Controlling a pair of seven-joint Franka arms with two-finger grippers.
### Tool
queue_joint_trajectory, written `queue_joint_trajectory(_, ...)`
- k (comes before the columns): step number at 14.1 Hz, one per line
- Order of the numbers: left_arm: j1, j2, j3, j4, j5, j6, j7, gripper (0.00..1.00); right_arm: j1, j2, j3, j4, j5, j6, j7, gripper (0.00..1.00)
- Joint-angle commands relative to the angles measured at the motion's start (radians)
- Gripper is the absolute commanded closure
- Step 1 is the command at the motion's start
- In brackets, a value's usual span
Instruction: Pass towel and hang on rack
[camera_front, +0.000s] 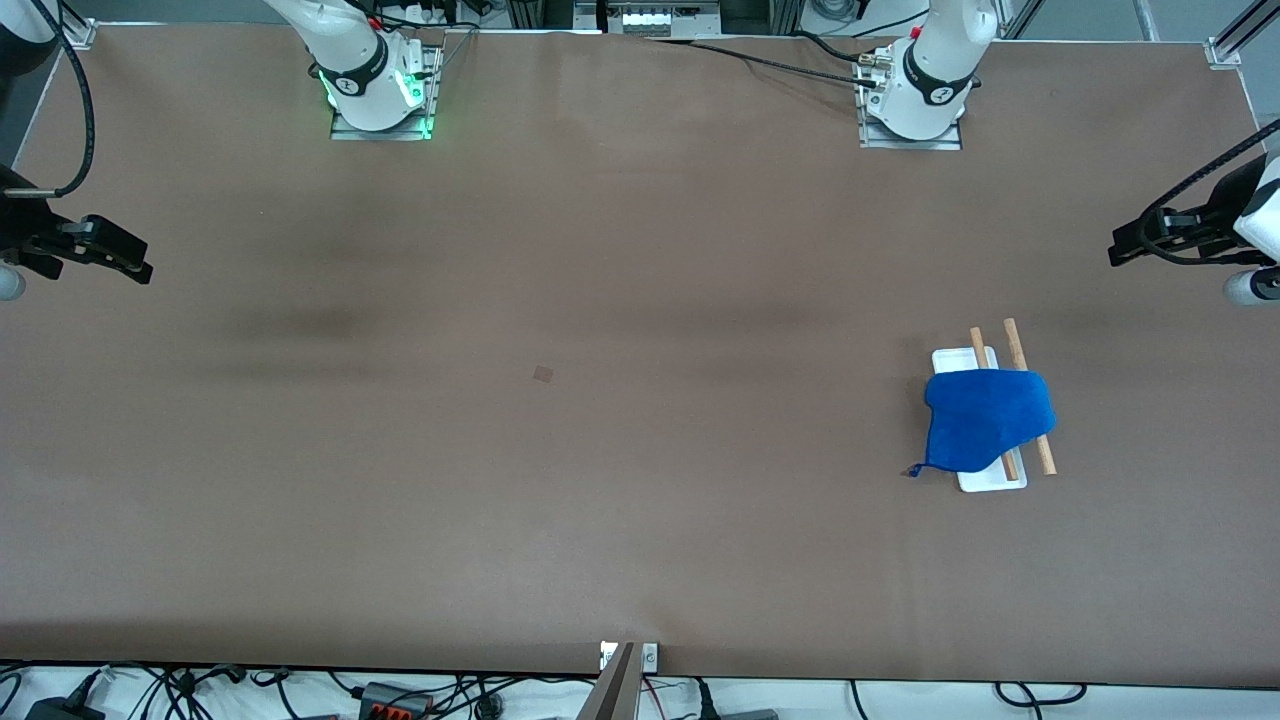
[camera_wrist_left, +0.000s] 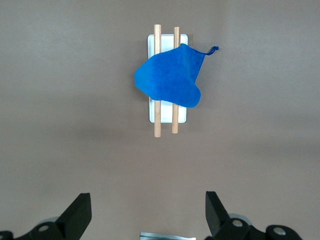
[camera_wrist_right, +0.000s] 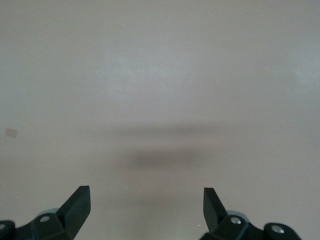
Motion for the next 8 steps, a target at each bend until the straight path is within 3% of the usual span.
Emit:
queue_joint_trajectory(1,-0.017,-0.03,0.013,-0.031,0.005,0.018,-0.018,0.0,-0.002,-0.036,0.002,-0.056,0.019,0.005,-0.008,0.0)
queue_joint_trajectory(8,-0.018,-0.025,0.013,-0.027,0.005,0.016,-0.018,0.0,0.0,-0.053,0.005,-0.102,0.019,0.001,-0.008,0.0)
